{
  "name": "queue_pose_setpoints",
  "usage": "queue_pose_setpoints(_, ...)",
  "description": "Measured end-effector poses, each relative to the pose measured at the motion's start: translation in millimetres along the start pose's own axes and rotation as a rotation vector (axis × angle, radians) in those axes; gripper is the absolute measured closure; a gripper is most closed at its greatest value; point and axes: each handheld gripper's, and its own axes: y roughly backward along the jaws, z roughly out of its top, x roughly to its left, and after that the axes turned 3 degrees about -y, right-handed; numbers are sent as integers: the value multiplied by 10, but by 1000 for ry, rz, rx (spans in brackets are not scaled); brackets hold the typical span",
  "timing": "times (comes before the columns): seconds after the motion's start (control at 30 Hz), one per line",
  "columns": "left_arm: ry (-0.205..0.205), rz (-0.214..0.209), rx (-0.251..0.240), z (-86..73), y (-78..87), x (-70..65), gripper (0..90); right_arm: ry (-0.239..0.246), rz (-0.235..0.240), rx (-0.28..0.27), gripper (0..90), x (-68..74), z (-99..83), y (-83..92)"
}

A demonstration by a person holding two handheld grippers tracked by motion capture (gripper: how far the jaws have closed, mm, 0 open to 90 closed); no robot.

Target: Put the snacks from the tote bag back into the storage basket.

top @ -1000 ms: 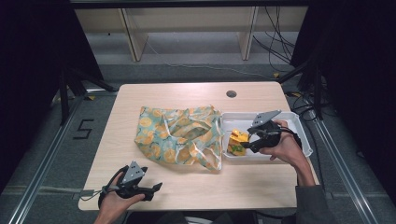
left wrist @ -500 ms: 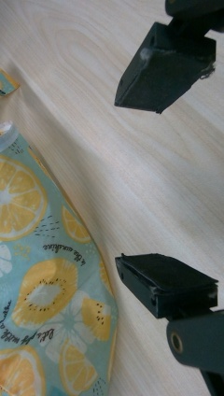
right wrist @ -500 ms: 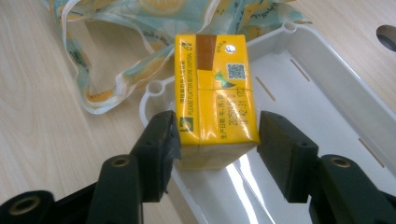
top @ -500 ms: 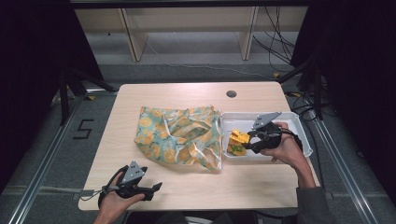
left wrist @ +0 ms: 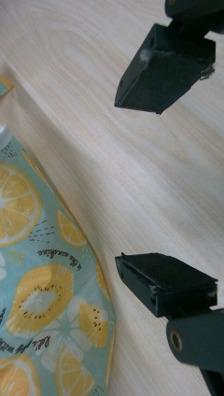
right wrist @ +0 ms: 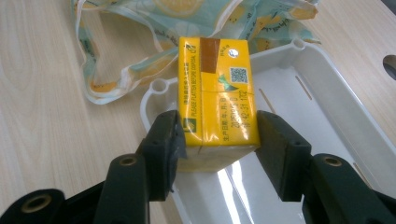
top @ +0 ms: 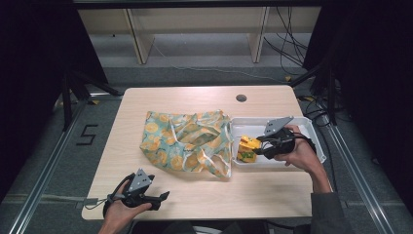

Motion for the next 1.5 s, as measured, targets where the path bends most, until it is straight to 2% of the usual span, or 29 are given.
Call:
queue_pose_setpoints(0.03,-25,3,-4,5,-2,17,196,7,7,-6,514,-9,-10,4)
queue_pose_setpoints(0.13,-11,7,-17,-12,-12,2,195,-9,8,-12,489,-25,-16,-2)
queue_pose_setpoints(0.17,-10,6,-4,-2,0,3,195,-35,-8,-10,436,-15,-12,1)
queue_pose_setpoints(0.23,-20,4,-7,1,-4,10,195,-64,-6,-2,416,-7,-11,16)
queue_pose_setpoints(0.27,-15,6,-1,-1,0,6,195,-62,-19,0,421,-3,-10,26)
queue_pose_setpoints(0.3,-6,7,-23,-13,-12,0,195,-116,-19,9,431,34,-4,43)
queue_pose_setpoints(0.37,-19,9,0,0,12,19,195,-141,-40,6,430,66,-6,65)
queue_pose_setpoints(0.43,17,9,-12,-12,-2,12,196,-164,-45,16,417,110,-10,111)
queue_pose_setpoints(0.5,6,9,-12,-15,9,19,195,-177,-58,3,447,129,-36,157)
queue_pose_setpoints(0.53,21,10,-22,-15,1,11,195,-188,-68,-1,476,142,-64,188)
queue_pose_setpoints(0.67,0,7,-5,-10,8,7,196,-234,-39,3,751,203,-171,263)
queue_pose_setpoints(0.7,-19,5,1,0,10,19,197,-232,-32,13,824,207,-182,285)
queue_pose_setpoints(0.77,-9,9,-16,-3,-11,9,200,-205,-24,8,900,212,-183,291)
queue_pose_setpoints(0.8,4,5,2,-7,-6,1,200,-204,-34,7,900,223,-171,291)
queue_pose_setpoints(0.83,-19,6,3,-5,-2,12,200,-190,-19,17,900,231,-154,277)
queue_pose_setpoints(0.9,-16,5,-6,-2,-10,15,200,-191,-16,21,900,263,-130,250)
queue_pose_setpoints(0.93,-9,10,-11,-2,-18,13,200,-215,-10,37,900,292,-108,231)
queue_pose_setpoints(1.0,-23,5,6,-4,-1,14,200,-186,-17,27,900,277,-102,190)
queue_pose_setpoints(1.03,-19,5,3,-3,-1,12,200,-227,-17,33,900,313,-85,159)
queue_pose_setpoints(1.07,-10,5,-16,-2,-14,6,200,-214,-21,30,900,299,-90,144)
queue_pose_setpoints(1.13,2,1,-4,-4,-15,0,200,-209,1,36,900,320,-82,120)
queue_pose_setpoints(1.2,-1,4,6,-6,-6,-3,200,-223,-11,43,900,318,-60,97)
queue_pose_setpoints(1.23,9,5,-14,-5,-16,-6,200,-219,-20,25,900,322,-56,66)
queue_pose_setpoints(1.27,-8,6,-16,0,-14,5,200,-199,-3,24,900,311,-62,64)
queue_pose_setpoints(1.3,-11,6,-14,1,-15,7,200,-189,0,42,900,300,-57,67)
queue_pose_setpoints(1.33,-22,4,4,-1,-3,12,200,-220,-14,44,900,322,-55,68)
queue_pose_setpoints(1.37,6,4,1,-6,-9,-6,200,-219,-30,25,900,310,-60,54)
queue_pose_setpoints(1.43,13,3,-14,-5,-22,-11,200,-212,-16,24,900,306,-59,54)
queue_pose_setpoints(1.5,-7,6,-8,-4,-20,-4,200,-216,-15,27,900,308,-58,48)
